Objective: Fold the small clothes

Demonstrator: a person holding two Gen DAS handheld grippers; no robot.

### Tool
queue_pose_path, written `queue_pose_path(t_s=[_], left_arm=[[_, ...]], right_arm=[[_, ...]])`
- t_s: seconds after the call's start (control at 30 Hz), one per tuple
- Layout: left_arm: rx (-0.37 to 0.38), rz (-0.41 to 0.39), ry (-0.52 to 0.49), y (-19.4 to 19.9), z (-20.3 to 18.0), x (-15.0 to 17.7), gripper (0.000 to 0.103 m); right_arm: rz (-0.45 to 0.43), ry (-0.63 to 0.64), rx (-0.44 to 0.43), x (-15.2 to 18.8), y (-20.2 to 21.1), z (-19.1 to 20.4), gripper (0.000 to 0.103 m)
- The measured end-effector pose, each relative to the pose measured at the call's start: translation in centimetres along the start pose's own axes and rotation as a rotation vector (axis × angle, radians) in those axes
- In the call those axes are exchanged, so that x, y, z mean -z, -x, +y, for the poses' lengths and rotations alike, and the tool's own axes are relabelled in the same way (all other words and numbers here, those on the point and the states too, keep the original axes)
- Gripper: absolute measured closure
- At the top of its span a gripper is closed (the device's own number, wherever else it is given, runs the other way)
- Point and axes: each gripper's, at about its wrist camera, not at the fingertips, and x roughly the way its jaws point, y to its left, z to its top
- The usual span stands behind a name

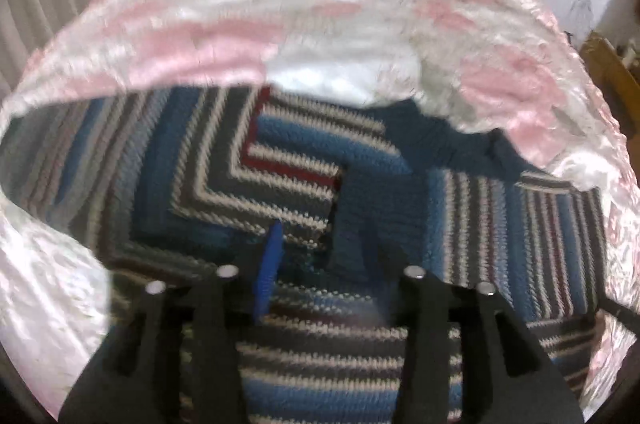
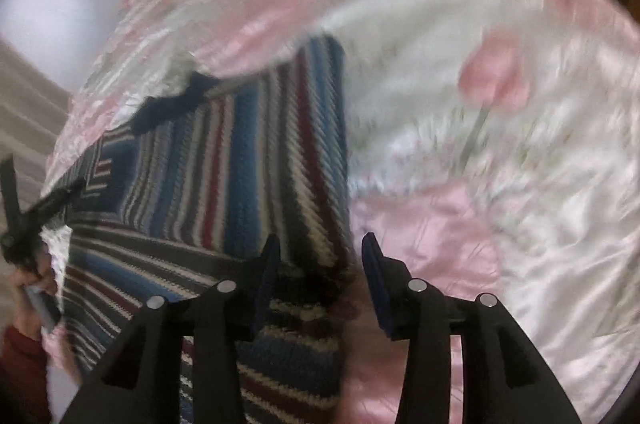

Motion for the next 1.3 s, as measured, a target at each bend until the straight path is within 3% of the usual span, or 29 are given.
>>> queue_pose_path(t_s=[0.17, 0.27, 0.37, 0.5, 0.57, 0.7, 0.77, 0.9, 1.0, 1.1, 1.3], left_arm=[[0.086, 0.085, -0.064, -1.0, -4.4, 1.0, 0.054], [0.086, 0.143, -0.077, -3.5, -5.3, 1.8, 0.054], [0.079, 0.222, -0.025, -6.7, -4.2, 2.6, 0.056], [0.115, 0.224, -0.007, -7.6, -3.4, 2.6, 0.056], [0.114, 0.227, -0.023, -7.5, -3.6, 2.6, 0.056], [0.141, 0.232, -0.016, -5.4, -2.8, 2.3, 0.051], [0.158, 0.207, 0.001, -3.1, -0.6, 2.2, 0.030], [0.116, 0.184, 0.058, 0.0, 6.2, 2.3, 0.026], [0.049, 0.196, 0.151, 1.2, 12.4, 2.2, 0.026], [-0.066, 0.187, 0.220, 2.1, 19.4, 2.0, 0.026], [-0.165, 0.175, 0.421, 2.6, 31.8, 1.0, 0.026]], right_arm=[[0.018, 0.046, -0.062, -0.5, -0.4, 3.7, 0.057], [0.057, 0.039, -0.036, -0.5, -2.7, 4.4, 0.057], [0.086, 0.002, -0.023, -0.1, -4.7, 3.5, 0.057], [0.076, 0.003, -0.021, 0.5, -5.9, 3.4, 0.056], [0.076, 0.020, -0.005, 0.6, -6.1, 3.9, 0.050], [0.062, 0.027, 0.014, 0.5, -4.5, 5.8, 0.045], [0.044, 0.032, -0.046, 0.7, -2.9, 7.0, 0.042], [0.052, 0.061, -0.070, 0.9, -1.9, 9.4, 0.040], [0.089, 0.095, -0.054, 0.7, -2.9, 11.4, 0.040], [0.096, 0.122, -0.034, 0.6, -3.9, 12.8, 0.038], [0.131, 0.131, -0.028, 0.2, -6.8, 15.5, 0.036]])
